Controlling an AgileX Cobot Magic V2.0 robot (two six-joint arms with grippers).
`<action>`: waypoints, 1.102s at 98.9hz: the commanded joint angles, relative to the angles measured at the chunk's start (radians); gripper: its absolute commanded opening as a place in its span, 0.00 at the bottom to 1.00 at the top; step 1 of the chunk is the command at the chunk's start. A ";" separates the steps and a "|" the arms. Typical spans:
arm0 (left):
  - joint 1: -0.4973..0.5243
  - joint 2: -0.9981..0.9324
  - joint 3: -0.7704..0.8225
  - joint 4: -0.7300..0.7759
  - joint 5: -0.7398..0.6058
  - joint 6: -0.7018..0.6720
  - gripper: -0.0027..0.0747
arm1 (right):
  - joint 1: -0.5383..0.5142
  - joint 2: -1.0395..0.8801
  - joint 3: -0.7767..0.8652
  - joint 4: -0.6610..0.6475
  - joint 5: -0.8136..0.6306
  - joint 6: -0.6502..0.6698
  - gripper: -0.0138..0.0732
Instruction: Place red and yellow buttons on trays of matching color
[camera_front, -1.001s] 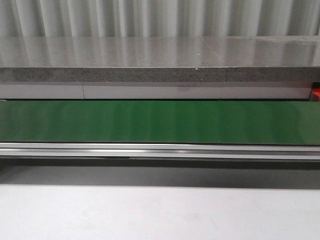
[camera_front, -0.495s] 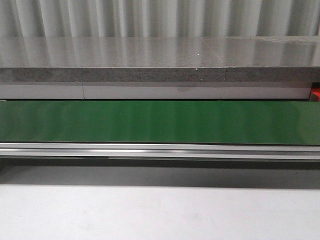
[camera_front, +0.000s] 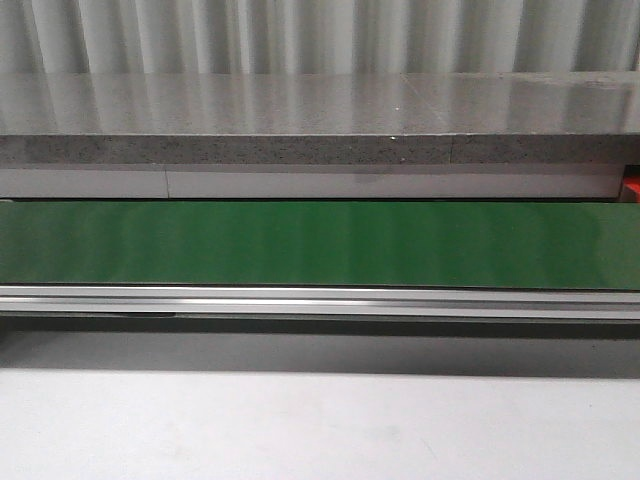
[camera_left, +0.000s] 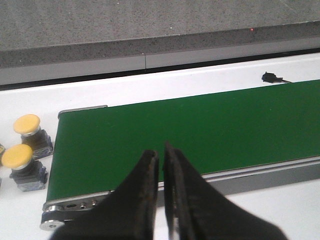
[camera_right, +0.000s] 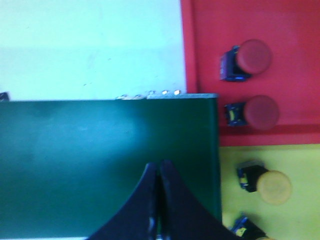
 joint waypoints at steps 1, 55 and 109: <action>-0.007 0.002 -0.030 -0.009 -0.076 -0.013 0.03 | 0.046 -0.109 0.047 0.017 -0.061 -0.009 0.08; -0.007 0.002 -0.030 -0.009 -0.076 -0.013 0.03 | 0.225 -0.581 0.566 0.059 -0.341 -0.032 0.08; -0.007 0.002 -0.028 -0.009 -0.076 -0.013 0.03 | 0.226 -1.179 0.929 0.059 -0.406 -0.047 0.08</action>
